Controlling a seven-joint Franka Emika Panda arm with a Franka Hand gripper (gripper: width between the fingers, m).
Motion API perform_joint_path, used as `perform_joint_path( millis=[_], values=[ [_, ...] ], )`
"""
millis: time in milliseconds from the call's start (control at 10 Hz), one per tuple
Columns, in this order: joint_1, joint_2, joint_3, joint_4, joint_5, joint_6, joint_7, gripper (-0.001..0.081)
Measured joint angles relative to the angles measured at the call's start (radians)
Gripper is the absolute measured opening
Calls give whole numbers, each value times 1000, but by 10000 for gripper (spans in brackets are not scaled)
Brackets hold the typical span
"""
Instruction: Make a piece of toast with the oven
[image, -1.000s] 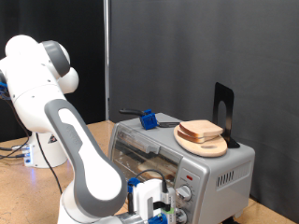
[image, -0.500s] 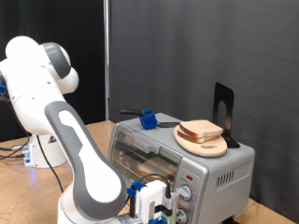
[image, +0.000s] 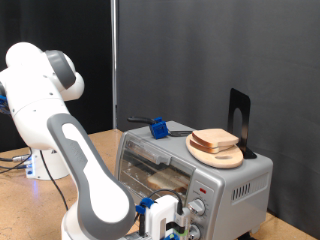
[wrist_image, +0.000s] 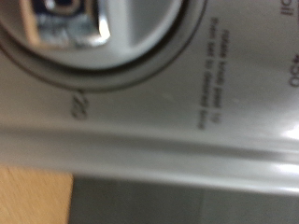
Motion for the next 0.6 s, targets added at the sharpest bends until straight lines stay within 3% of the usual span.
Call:
perform_joint_path(
  millis=[200,300,400,600],
  values=[
    [-16,-2,19,-21,22,30,-230,0],
    [-19,-2,17,-26,27,17,-192,0],
    [-2,7,-2,3,14,-18,1,0],
    [-6,7,3,-4,24,-6,-120,0]
  ],
)
